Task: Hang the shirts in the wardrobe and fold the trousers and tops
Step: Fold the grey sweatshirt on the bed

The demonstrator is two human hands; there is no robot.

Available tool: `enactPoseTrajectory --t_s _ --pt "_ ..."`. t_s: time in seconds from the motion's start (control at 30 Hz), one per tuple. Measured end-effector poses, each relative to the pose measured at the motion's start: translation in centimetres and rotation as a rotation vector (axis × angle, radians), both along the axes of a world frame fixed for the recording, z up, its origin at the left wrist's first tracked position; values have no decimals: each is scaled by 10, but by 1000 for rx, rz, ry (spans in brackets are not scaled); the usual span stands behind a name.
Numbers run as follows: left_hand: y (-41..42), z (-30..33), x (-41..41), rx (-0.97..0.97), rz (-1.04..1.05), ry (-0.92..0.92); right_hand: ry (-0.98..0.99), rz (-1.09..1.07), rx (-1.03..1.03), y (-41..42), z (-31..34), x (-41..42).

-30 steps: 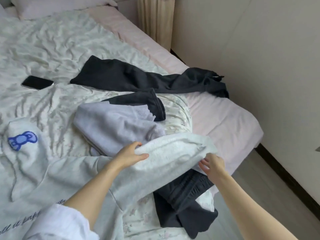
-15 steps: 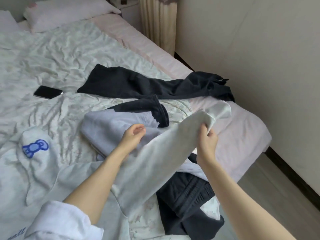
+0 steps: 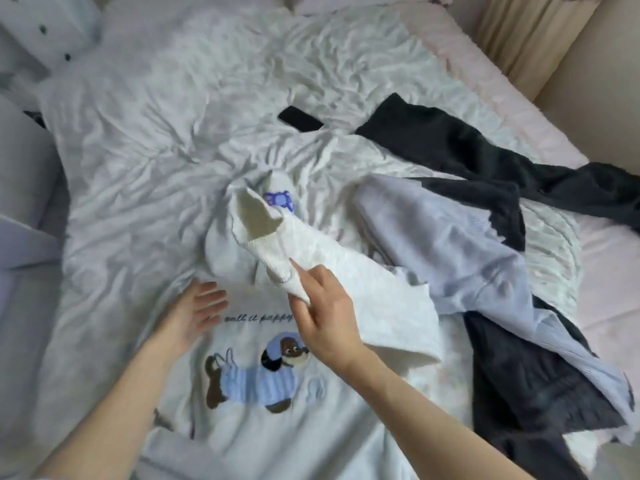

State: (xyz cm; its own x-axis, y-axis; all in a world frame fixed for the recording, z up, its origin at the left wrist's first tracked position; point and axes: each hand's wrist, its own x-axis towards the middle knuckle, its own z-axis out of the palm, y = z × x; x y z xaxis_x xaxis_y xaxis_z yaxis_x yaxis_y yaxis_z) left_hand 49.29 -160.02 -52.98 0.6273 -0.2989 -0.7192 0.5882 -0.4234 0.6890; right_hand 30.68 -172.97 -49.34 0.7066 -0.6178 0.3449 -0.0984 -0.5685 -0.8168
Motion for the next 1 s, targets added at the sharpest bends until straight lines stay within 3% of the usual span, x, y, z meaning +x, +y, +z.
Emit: enactPoseTrajectory --t_s 0.07,0.13,0.2,0.27,0.37,0.43,0.53,0.6,0.67,0.73,0.8,0.9,1.0 --pt "54 -15 19 -15 130 55 259 190 -61 45 -29 29" --pt "90 -30 29 1 191 83 720 393 -104 77 -68 43" --pt "110 -46 37 70 170 79 1022 558 -102 102 -99 42" --pt "113 -59 42 178 59 -78 1034 500 -39 110 -115 33" --pt "98 -74 42 276 -269 -483 780 114 -5 85 -119 20" --pt "77 -83 35 254 -476 -645 720 -93 -90 50 -113 12" --pt "38 -101 23 470 -903 -836 879 -190 -204 -11 -106 -8" --pt "23 -111 18 659 -1083 -851 1040 -97 -281 -45 -108 -23" --pt "12 -122 15 660 -1058 -798 1103 -29 -296 -76 -109 -34" --pt "17 -129 14 450 -910 -805 1132 -4 -258 -99 -110 -35" --pt "28 -132 21 301 -803 -865 1212 62 -231 -115 -111 -32" --pt "47 -125 43 229 -743 -1046 1328 189 -258 -123 -114 -29" --pt "61 -119 64 209 -762 -1179 1093 29 -342 -120 -117 -21"
